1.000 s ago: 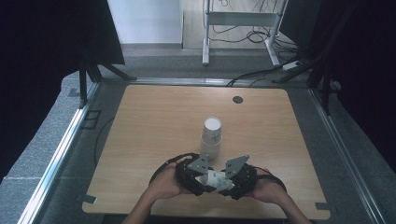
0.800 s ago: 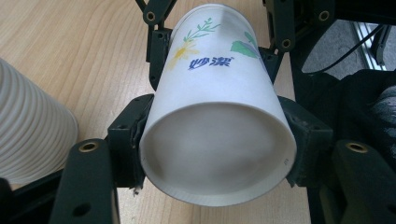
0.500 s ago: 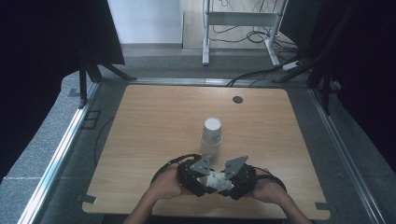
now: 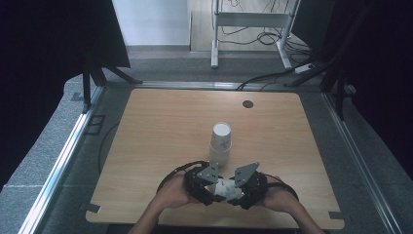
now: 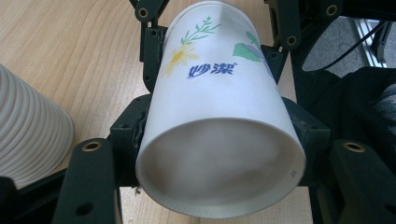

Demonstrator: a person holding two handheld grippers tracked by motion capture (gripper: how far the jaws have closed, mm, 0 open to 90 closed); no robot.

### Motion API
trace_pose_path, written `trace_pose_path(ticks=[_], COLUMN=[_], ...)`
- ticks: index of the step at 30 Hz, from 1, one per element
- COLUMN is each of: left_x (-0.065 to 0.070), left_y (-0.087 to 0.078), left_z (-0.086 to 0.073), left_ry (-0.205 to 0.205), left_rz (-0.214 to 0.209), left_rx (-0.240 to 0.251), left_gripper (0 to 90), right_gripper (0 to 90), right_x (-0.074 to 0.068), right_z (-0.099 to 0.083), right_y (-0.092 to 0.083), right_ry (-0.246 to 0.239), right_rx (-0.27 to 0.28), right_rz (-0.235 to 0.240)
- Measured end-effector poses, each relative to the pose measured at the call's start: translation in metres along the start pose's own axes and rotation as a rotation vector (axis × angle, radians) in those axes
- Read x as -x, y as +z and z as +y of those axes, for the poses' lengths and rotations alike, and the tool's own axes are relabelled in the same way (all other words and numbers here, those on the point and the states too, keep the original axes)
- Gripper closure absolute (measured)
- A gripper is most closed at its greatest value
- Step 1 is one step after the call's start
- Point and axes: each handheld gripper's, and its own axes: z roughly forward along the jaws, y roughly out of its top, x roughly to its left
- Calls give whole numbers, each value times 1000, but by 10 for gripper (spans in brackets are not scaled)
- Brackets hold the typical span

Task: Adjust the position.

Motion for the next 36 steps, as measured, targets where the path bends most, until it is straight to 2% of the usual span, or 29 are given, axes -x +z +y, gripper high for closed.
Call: trace_pose_path(ticks=[4, 5, 10, 15, 28, 36], left_x=[-2, -2, -5, -8, -13, -14], left_y=[-3, -4, -9, -15, -26, -28], left_z=[-2, -2, -6, -10, -21, -26], left_ry=[-12, -13, -49, -67, -134, -150], left_rz=[-1, 3, -9, -12, -40, -54], left_rx=[22, 26, 81, 129, 305, 376], left_gripper=[368, 368, 367, 366, 366, 366], right_gripper=[207, 188, 134, 126, 126, 125], right_x=[1, 2, 3, 4, 5, 4], right_z=[-1, -2, -5, -9, -17, -18], right_y=[-1, -2, -6, -11, -22, -25], right_ry=[23, 15, 31, 64, 127, 155], right_rx=[25, 31, 81, 143, 273, 340], right_rz=[-5, -11, -21, -24, -30, -27])
